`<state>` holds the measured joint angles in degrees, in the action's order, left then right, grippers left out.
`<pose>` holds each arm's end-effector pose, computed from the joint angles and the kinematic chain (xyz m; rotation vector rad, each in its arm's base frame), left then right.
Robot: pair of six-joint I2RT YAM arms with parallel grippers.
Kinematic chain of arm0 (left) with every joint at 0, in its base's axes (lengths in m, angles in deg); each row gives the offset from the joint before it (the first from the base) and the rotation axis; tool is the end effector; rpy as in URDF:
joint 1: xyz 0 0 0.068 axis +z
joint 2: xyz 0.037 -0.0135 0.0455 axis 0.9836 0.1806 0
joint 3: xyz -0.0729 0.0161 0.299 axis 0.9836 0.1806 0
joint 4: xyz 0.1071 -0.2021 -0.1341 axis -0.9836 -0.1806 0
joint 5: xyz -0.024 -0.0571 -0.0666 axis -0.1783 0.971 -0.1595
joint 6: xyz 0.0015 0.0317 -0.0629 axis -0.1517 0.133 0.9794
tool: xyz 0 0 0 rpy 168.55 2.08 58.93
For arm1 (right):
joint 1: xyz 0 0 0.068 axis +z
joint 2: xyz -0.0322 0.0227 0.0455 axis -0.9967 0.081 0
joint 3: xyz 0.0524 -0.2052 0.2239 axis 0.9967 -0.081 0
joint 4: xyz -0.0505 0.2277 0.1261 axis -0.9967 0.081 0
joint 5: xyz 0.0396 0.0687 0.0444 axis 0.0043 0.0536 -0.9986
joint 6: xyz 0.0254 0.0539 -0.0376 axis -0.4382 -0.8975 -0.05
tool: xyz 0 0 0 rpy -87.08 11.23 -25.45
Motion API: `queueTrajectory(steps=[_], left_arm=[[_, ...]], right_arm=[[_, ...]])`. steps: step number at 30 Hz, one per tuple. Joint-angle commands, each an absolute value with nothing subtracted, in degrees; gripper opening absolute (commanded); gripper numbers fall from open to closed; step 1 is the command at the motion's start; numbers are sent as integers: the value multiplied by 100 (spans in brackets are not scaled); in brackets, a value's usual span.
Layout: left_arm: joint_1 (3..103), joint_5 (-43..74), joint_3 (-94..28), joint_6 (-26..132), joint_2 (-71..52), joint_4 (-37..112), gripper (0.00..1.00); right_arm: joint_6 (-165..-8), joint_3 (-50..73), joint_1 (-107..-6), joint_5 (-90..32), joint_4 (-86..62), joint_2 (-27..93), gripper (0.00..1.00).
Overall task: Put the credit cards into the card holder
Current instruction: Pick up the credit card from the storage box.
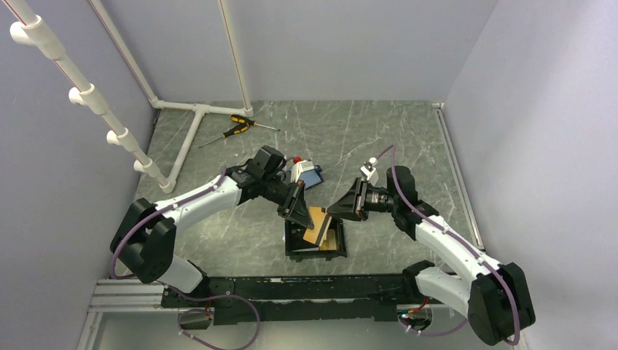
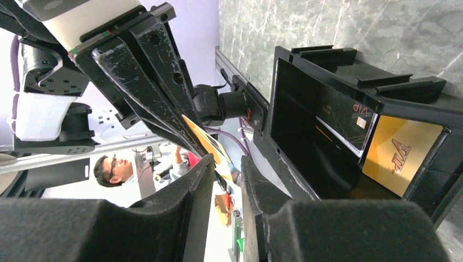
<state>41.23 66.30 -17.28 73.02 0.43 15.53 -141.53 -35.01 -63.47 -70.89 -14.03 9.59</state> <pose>0.2121 -0.2308 0.2701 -0.7047 -2.5004 1.7326 0.1746 0.1174 0.2495 0.1748 2.3587 1.7047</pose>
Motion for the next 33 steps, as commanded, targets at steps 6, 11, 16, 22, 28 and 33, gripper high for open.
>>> queueTrajectory(steps=[6, 11, 16, 22, 28, 33], left_arm=[[4233, 6854, -1772, 7348, -159, 1827, 0], [4244, 6876, -1767, 7361, -132, 1855, 0], [4246, 6889, -1772, 7359, -118, 1871, 0], [4245, 6931, -1775, 7355, -113, 1880, 0], [4244, 6964, -1798, 7329, -81, 1850, 0], [4243, 6948, -1785, 7292, -71, 1802, 0]], right_arm=[[-14173, -3767, -6348, -7352, -1559, 713, 28], [-14200, -3806, -6350, -7302, -1631, 779, 35], [-14189, -3733, -6348, -7369, -1737, 848, 28], [-14282, -3729, -6350, -7374, -1972, 958, 27], [-14309, -3741, -6341, -7378, -2092, 1052, 22], [-14225, -3754, -6349, -7360, -1879, 947, 13]])
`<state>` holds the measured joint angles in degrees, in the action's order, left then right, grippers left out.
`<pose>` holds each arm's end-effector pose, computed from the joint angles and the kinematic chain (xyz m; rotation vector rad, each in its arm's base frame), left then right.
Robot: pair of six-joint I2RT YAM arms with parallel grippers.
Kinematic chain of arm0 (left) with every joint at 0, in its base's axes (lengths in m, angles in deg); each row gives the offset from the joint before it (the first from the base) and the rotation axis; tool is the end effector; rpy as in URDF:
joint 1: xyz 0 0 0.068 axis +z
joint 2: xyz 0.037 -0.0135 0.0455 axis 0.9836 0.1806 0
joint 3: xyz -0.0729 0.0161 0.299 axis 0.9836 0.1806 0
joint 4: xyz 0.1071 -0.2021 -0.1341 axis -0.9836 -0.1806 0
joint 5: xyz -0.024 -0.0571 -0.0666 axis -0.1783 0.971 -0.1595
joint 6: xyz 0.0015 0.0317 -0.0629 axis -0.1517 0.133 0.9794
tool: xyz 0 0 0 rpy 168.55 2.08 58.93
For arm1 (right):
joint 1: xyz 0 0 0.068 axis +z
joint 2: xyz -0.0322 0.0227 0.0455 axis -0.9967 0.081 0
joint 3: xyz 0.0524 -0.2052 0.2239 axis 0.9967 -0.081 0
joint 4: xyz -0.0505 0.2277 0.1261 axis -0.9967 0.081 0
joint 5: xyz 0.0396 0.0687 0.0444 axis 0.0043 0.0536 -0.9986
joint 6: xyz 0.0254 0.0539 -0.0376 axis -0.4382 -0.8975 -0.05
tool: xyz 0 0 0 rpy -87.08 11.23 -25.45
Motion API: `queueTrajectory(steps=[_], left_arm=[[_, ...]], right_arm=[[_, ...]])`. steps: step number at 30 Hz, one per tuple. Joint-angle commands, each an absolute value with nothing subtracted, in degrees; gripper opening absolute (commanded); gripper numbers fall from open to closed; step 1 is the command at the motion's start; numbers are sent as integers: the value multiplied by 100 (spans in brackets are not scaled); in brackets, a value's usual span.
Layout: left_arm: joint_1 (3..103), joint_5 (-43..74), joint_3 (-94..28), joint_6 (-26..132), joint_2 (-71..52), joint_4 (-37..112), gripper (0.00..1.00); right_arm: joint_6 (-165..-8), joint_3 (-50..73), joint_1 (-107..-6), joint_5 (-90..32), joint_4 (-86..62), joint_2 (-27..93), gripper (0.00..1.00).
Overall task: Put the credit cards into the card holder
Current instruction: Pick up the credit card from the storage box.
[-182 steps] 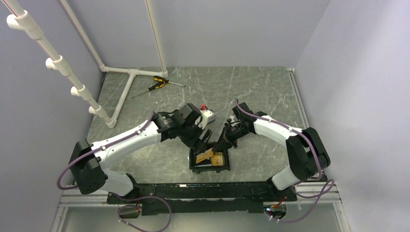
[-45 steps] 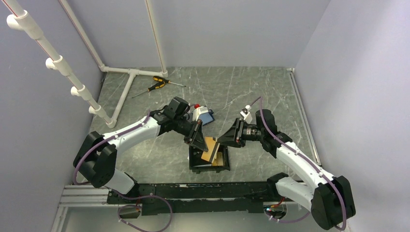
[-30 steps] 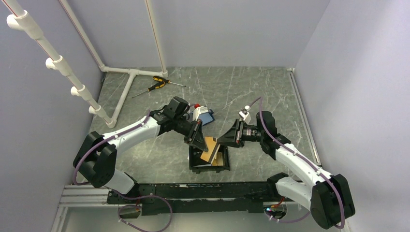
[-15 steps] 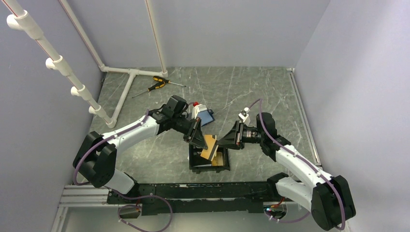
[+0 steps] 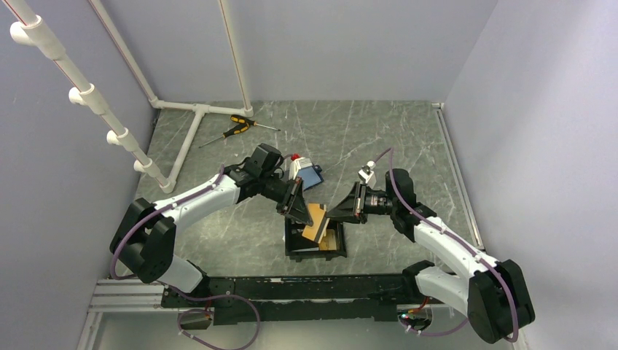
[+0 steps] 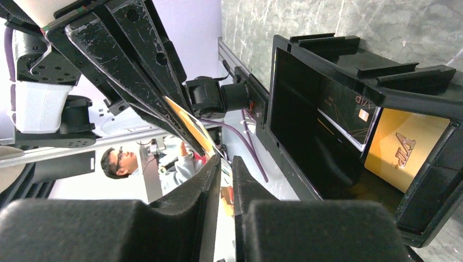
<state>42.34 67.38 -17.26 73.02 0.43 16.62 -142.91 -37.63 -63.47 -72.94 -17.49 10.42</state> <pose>0.2168 -0.2276 0.2720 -0.7049 -2.4940 1.7662 0.1721 0.1178 0.2378 0.1752 2.3733 1.7501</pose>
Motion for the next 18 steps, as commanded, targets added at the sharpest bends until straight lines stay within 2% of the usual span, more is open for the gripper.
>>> queueTrajectory(steps=[1, 4, 8, 18], left_arm=[[4254, 6920, -1782, 7269, -70, 1766, 0], [4314, 6780, -1806, 7050, -9, 1402, 0], [4426, 6623, -1879, 6709, 171, 909, 5], [4426, 6510, -1807, 6808, 396, 962, 18]], right_arm=[[-14210, -3770, -6347, -7355, -1815, 916, 10], [-14067, -3787, -6383, -7316, -1535, 795, 0], [-14009, -3849, -6431, -7383, -1561, 912, 0], [-13868, -3767, -6426, -7432, -1494, 1250, 0]])
